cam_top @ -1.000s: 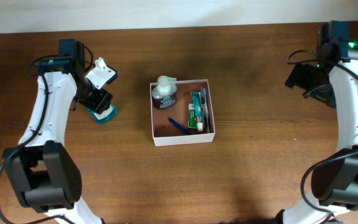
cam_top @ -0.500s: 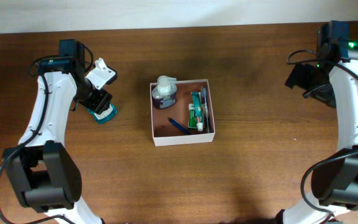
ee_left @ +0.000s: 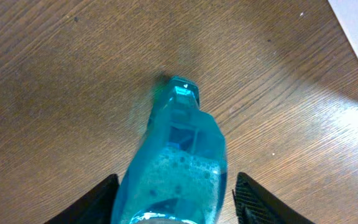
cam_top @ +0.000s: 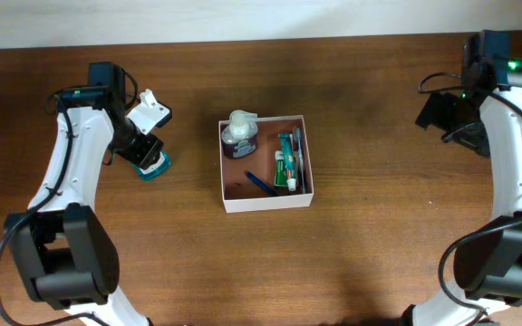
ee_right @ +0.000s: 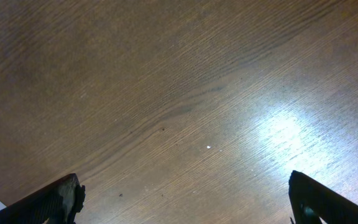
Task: Pack container
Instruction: 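Lower the left gripper and close it on the Listerine bottle, then lift the Listerine bottle and carry it right over the box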
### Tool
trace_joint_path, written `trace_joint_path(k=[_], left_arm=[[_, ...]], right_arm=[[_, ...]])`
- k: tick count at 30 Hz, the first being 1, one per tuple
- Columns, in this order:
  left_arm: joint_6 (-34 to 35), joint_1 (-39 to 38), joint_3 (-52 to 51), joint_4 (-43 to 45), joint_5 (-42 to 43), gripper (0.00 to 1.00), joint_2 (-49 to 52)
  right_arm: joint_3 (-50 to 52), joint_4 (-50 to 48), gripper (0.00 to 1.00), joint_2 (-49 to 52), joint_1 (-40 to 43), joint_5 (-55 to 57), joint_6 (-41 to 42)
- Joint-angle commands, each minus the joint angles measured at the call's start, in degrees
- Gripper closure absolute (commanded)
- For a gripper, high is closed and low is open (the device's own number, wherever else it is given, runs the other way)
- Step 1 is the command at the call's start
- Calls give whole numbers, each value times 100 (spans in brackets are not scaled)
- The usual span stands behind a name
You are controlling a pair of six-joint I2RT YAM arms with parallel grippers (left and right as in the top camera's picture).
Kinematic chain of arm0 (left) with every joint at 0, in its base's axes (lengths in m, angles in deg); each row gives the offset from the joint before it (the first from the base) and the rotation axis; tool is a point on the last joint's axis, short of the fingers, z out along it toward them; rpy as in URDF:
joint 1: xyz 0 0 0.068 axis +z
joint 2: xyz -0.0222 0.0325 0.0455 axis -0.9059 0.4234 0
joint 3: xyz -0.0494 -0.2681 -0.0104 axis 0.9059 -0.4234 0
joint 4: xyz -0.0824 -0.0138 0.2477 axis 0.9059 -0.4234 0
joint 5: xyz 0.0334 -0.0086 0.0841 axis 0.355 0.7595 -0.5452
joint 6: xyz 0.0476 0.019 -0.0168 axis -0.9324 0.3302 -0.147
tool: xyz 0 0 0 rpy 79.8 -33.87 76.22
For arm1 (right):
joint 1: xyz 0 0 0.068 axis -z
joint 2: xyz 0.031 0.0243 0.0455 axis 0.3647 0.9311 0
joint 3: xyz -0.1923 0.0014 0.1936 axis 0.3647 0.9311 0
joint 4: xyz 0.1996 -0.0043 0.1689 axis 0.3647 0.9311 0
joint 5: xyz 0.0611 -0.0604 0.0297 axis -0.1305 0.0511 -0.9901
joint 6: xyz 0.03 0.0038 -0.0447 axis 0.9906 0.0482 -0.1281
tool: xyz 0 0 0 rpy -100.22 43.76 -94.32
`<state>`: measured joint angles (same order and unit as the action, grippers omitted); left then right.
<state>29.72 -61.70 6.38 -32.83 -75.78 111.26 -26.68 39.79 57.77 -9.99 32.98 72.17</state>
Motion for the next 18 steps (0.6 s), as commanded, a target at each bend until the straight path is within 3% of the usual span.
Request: trace_joint_path(k=[1, 18], left_arm=[[-107, 17, -26, 42, 101, 46, 94], [136, -278, 442, -188, 63, 65, 37]], right_arm=[[-44, 0, 2, -42, 26, 72, -33], [-44, 0, 2, -42, 26, 72, -33]])
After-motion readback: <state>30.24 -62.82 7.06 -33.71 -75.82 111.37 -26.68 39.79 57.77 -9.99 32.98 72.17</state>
